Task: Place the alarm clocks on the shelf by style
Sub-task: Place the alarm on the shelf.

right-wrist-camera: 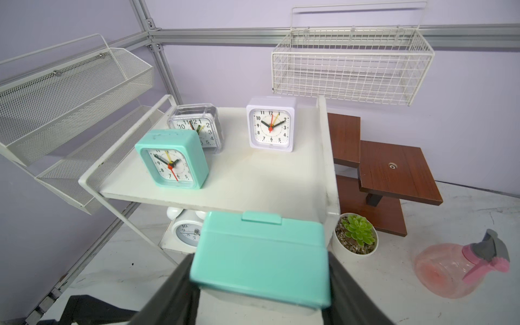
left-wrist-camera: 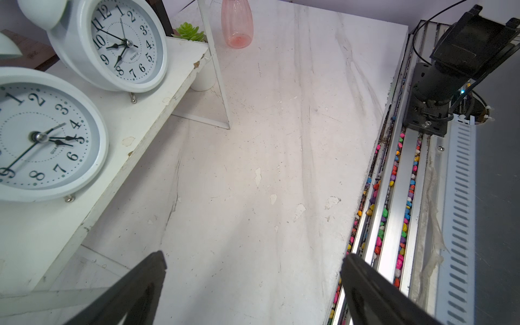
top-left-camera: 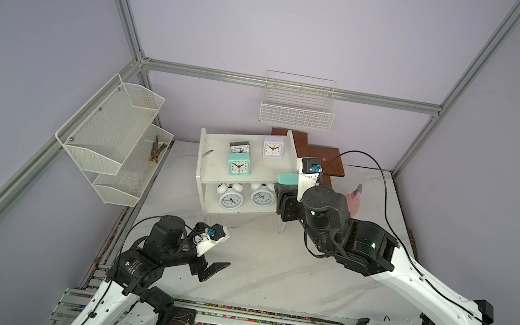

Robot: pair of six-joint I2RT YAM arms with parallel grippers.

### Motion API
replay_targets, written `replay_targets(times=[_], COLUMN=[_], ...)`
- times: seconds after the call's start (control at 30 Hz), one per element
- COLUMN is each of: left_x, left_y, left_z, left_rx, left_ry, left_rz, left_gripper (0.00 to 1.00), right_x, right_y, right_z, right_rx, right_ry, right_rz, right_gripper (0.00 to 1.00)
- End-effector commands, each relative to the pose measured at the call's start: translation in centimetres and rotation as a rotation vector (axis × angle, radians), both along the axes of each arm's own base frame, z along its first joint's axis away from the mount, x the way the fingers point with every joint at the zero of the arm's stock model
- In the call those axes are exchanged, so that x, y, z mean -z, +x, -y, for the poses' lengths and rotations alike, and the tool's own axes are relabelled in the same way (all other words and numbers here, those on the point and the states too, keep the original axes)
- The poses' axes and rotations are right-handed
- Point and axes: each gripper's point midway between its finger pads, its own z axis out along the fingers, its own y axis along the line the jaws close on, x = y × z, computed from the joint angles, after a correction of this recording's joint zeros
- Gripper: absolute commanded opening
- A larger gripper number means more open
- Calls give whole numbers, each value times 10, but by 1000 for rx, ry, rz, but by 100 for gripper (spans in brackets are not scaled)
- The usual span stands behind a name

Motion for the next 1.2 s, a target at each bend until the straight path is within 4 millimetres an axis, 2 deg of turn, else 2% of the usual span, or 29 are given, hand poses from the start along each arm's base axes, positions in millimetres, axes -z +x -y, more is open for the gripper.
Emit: replay_targets(times=[0.0, 0.07, 0.17, 0.43, 0.8, 1.03, 1.17], left_x=[-3, -4, -4, -8, -20, -45, -50], left_y=[1, 2, 2, 2, 0, 1, 9], left_z=[1, 1, 1, 1, 3, 2, -1], left_rx=[3, -4, -1, -5, 11, -9, -41], left_ry=[-9, -11, -12, -17, -38, -53, -40], left_rz=[23, 28, 29, 44, 72, 110, 136], left_gripper=[100, 100, 100, 100, 100, 100, 100], right_x=[-10, -14, -7, 0, 8, 14, 19], right_y=[11, 21, 39, 68, 80, 84, 86], right_z=[-7, -11, -21, -28, -34, -34, -36], right_rx=[15, 24, 22, 40, 39, 47, 49], right_ry=[-65, -67, -72, -83, -81, -85, -86], right_rz=[26, 22, -6, -31, -52, -68, -77], right_gripper=[47, 47, 47, 47, 48, 48, 49])
